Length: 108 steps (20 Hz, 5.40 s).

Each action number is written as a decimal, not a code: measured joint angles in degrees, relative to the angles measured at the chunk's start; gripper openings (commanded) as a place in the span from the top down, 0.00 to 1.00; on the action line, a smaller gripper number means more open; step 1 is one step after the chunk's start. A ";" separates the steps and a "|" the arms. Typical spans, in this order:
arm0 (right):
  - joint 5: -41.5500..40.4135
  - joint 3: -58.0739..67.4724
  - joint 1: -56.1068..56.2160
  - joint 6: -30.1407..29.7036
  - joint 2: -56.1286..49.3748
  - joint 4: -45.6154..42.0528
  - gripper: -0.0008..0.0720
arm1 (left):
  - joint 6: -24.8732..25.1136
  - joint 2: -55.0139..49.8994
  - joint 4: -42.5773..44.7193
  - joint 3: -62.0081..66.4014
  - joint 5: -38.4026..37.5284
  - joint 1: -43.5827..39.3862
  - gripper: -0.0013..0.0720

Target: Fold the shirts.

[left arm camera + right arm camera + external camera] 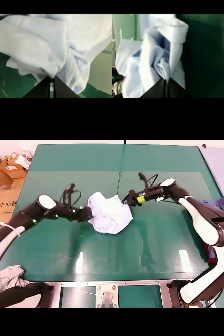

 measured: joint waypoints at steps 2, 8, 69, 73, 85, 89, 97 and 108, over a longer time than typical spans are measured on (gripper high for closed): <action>2.27 0.52 -1.81 -0.17 5.29 0.00 0.97 | -0.46 2.97 2.23 5.92 -3.39 0.00 0.94; 5.46 0.98 -8.79 0.55 29.81 0.39 0.97 | -1.70 10.21 9.20 28.96 -13.75 0.00 0.94; -11.28 -27.28 -16.90 -6.51 16.22 -3.54 0.44 | -6.47 -4.24 11.96 -10.54 -6.38 6.67 0.94; -11.39 -32.68 -14.21 -6.45 16.15 -2.05 0.44 | -4.90 -2.12 14.69 -10.36 -9.97 14.36 0.94; -21.22 -35.67 10.23 -8.39 16.04 6.75 0.97 | -2.47 -1.40 16.02 -10.32 -10.69 17.38 0.94; -20.83 -30.49 11.32 -8.13 16.96 8.02 0.97 | -1.18 -0.63 16.87 -7.52 -14.73 17.42 0.94; -15.26 -11.37 -3.19 -3.30 40.28 8.90 0.97 | -0.61 13.90 16.74 24.15 -20.31 17.44 0.94; -18.86 13.53 -27.26 -0.20 63.54 8.15 0.97 | 1.18 21.77 9.25 64.96 -15.67 17.38 0.94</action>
